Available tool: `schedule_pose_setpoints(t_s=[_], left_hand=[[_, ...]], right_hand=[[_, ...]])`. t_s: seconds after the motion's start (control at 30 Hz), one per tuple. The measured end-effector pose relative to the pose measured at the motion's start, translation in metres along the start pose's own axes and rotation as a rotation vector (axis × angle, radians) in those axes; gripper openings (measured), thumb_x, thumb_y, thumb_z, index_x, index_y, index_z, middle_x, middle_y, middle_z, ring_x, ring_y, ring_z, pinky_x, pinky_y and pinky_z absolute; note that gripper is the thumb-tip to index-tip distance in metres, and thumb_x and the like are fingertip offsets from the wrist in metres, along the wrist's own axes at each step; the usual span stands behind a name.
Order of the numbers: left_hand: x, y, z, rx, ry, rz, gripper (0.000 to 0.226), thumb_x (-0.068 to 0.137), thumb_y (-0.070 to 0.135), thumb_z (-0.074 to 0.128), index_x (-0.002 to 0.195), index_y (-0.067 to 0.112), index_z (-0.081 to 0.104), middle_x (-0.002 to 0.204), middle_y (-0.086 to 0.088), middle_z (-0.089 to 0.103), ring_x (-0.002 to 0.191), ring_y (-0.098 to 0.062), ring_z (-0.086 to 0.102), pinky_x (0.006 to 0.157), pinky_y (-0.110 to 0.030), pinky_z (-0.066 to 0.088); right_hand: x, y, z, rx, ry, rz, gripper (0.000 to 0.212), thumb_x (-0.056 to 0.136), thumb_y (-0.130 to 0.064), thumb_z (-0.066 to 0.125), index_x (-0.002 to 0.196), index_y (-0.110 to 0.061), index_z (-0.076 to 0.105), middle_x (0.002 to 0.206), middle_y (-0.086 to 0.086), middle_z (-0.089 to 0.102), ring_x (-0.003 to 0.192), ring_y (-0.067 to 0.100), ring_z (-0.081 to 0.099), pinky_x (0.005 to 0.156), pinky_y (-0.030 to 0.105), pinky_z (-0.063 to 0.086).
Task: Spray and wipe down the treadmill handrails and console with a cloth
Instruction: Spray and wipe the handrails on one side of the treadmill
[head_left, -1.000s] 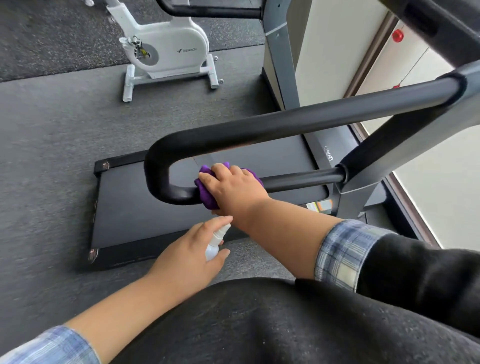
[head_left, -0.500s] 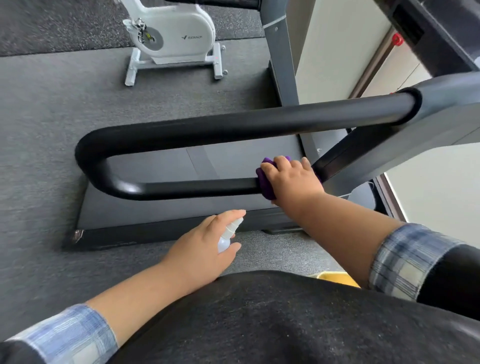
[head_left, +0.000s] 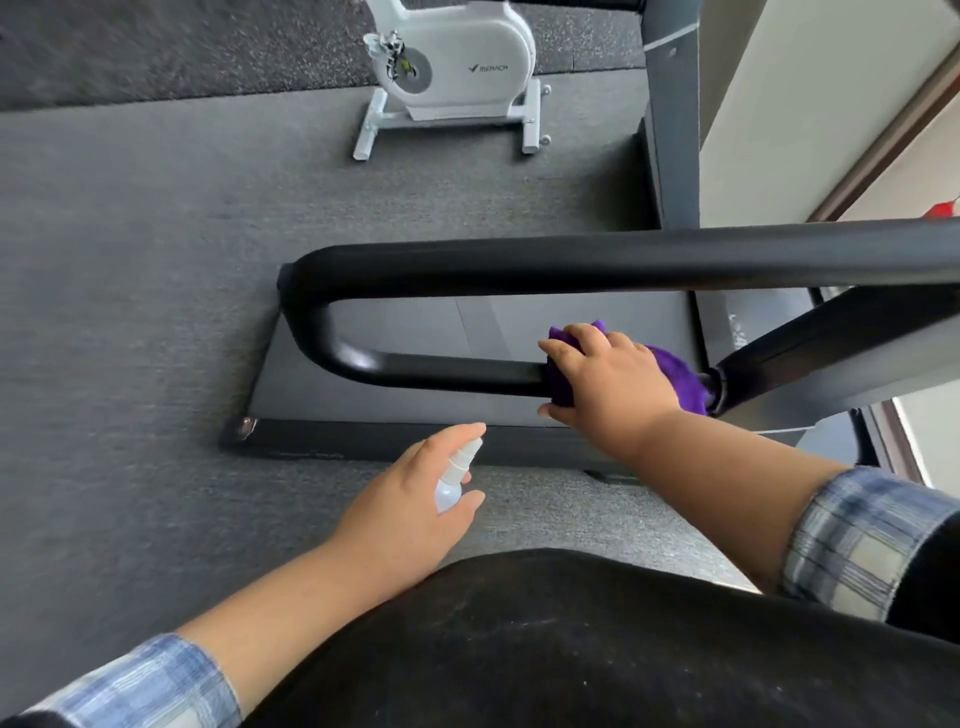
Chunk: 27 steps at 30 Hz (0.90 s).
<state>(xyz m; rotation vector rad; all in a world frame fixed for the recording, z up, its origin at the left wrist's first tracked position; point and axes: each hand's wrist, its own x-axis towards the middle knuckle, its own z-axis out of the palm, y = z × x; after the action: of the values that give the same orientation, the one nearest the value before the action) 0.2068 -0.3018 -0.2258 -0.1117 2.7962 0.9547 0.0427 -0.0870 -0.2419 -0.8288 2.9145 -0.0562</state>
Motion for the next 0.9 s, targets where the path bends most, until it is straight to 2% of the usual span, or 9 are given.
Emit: schedule_pose_setpoints(t_s=[0.07, 0.23, 0.33, 0.4, 0.47, 0.6, 0.7, 0.9], left_hand=[[-0.003, -0.009, -0.008, 0.004, 0.008, -0.013, 0.073, 0.089, 0.041, 0.067, 0.122, 0.082, 0.017, 0.116, 0.028, 0.051, 0.105, 0.021, 0.044, 0.081, -0.007, 0.033], [-0.007, -0.032, -0.029, 0.053, 0.000, 0.006, 0.078, 0.088, 0.036, 0.070, 0.122, 0.082, 0.018, 0.109, 0.036, 0.049, 0.104, 0.026, 0.043, 0.079, 0.006, 0.029], [-0.012, -0.053, -0.045, 0.079, -0.009, 0.001, 0.074, 0.087, 0.037, 0.070, 0.126, 0.076, 0.021, 0.109, 0.035, 0.049, 0.105, 0.025, 0.042, 0.078, 0.005, 0.030], [-0.015, -0.068, -0.055, 0.078, -0.020, 0.007, 0.076, 0.087, 0.037, 0.070, 0.125, 0.079, 0.019, 0.111, 0.035, 0.048, 0.106, 0.023, 0.044, 0.079, 0.004, 0.031], [-0.017, -0.082, -0.064, 0.073, -0.026, 0.022, 0.080, 0.087, 0.036, 0.072, 0.122, 0.083, 0.018, 0.111, 0.034, 0.049, 0.105, 0.022, 0.045, 0.080, 0.003, 0.031], [-0.018, -0.101, -0.079, 0.084, -0.038, 0.052, 0.079, 0.086, 0.038, 0.071, 0.122, 0.083, 0.017, 0.111, 0.038, 0.046, 0.104, 0.025, 0.044, 0.080, 0.003, 0.031], [-0.013, -0.110, -0.082, 0.079, -0.056, 0.080, 0.076, 0.087, 0.040, 0.070, 0.122, 0.082, 0.018, 0.111, 0.039, 0.047, 0.106, 0.023, 0.044, 0.078, 0.001, 0.031], [0.010, -0.095, -0.072, 0.090, -0.127, 0.210, 0.082, 0.086, 0.037, 0.072, 0.122, 0.084, 0.015, 0.111, 0.043, 0.042, 0.105, 0.030, 0.040, 0.079, 0.008, 0.029]], right_hand=[[0.009, -0.019, -0.001, 0.031, 0.015, -0.041, 0.081, 0.084, -0.065, 0.064, 0.151, -0.030, 0.036, 0.149, 0.005, 0.042, 0.120, 0.034, 0.052, 0.098, 0.045, 0.046], [0.042, -0.086, -0.006, 0.159, 0.053, -0.114, 0.074, 0.089, -0.066, 0.058, 0.150, -0.031, 0.037, 0.150, 0.001, 0.041, 0.126, 0.031, 0.050, 0.101, 0.044, 0.043], [0.058, -0.120, -0.016, 0.515, 0.117, -0.102, 0.070, 0.089, -0.062, 0.061, 0.148, -0.028, 0.043, 0.149, -0.002, 0.044, 0.129, 0.024, 0.049, 0.107, 0.038, 0.041], [0.066, -0.148, -0.024, 0.797, 0.146, -0.137, 0.068, 0.090, -0.056, 0.065, 0.145, -0.023, 0.045, 0.144, 0.000, 0.049, 0.128, 0.018, 0.049, 0.108, 0.031, 0.038], [0.071, -0.175, -0.027, 0.909, 0.174, -0.156, 0.068, 0.088, -0.054, 0.068, 0.140, -0.017, 0.046, 0.137, 0.003, 0.051, 0.125, 0.018, 0.049, 0.106, 0.030, 0.038], [0.077, -0.198, -0.020, 0.658, 0.233, -0.032, 0.082, 0.074, -0.073, 0.067, 0.130, -0.016, 0.049, 0.128, 0.001, 0.053, 0.110, 0.025, 0.058, 0.093, 0.037, 0.047], [0.081, -0.199, -0.016, 0.489, 0.265, 0.030, 0.072, 0.074, -0.068, 0.071, 0.124, -0.019, 0.050, 0.120, -0.002, 0.059, 0.102, 0.023, 0.063, 0.083, 0.033, 0.045], [0.080, -0.180, -0.009, 0.255, 0.137, -0.034, 0.086, 0.077, -0.067, 0.067, 0.146, -0.027, 0.035, 0.140, -0.004, 0.052, 0.118, 0.025, 0.059, 0.097, 0.043, 0.047]])
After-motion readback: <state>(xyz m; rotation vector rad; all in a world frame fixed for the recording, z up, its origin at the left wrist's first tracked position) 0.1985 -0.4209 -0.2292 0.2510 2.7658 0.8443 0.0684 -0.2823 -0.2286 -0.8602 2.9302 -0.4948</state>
